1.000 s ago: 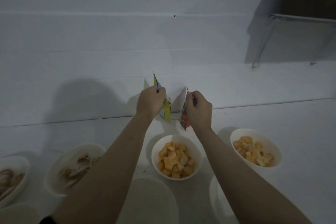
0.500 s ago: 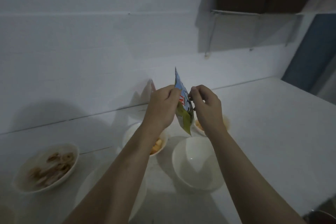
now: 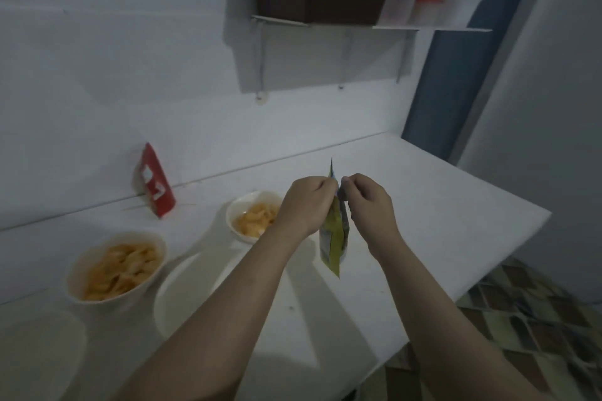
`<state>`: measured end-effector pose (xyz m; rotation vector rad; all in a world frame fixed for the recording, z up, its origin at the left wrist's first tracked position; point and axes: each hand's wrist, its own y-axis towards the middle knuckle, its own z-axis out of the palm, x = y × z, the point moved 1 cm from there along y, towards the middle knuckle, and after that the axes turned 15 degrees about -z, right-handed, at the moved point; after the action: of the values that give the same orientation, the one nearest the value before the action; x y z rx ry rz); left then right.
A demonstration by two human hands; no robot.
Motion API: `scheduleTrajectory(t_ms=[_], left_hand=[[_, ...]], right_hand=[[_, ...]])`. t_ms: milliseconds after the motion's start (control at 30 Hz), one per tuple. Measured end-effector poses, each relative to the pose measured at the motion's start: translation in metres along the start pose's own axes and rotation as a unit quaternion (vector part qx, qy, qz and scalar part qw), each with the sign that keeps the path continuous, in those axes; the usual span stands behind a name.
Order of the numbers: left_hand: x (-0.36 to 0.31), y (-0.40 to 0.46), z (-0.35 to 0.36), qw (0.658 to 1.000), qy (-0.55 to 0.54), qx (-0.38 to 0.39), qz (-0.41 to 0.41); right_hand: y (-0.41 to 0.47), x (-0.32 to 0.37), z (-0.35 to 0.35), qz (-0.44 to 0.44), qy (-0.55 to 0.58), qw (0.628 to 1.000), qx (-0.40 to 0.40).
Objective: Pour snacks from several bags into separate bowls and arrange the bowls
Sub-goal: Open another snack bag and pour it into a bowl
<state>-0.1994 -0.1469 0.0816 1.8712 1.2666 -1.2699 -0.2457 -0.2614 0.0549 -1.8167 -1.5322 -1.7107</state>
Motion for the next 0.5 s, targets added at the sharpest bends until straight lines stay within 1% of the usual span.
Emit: scheduleTrajectory(t_ms=[33,100,200,367,500], left_hand=[[0.001,0.005,0.008,1.0,0.014,0.009,-0.009],[-0.009,0.013,0.05,0.999,0.024,0.037,-0.026],[0.0,0.023,0.065,0.997,0.035,0.054,-0.053],[-0.003,0.028,0.104,0.994,0.019,0.069,-0.084],[-0.002,0.028,0.117,0.99,-0.014,0.091,-0.109]], right_hand=[[0.001,-0.007,-0.004,0.018,0.005,1.0,0.007],[0.006,-0.034,-0.037,0.05,0.01,0.999,0.015],[0.003,-0.05,-0.044,0.09,0.028,0.995,0.043],[0.001,-0.072,-0.074,0.115,0.061,0.99,0.062],[-0.003,-0.081,-0.082,0.124,0.072,0.987,0.067]])
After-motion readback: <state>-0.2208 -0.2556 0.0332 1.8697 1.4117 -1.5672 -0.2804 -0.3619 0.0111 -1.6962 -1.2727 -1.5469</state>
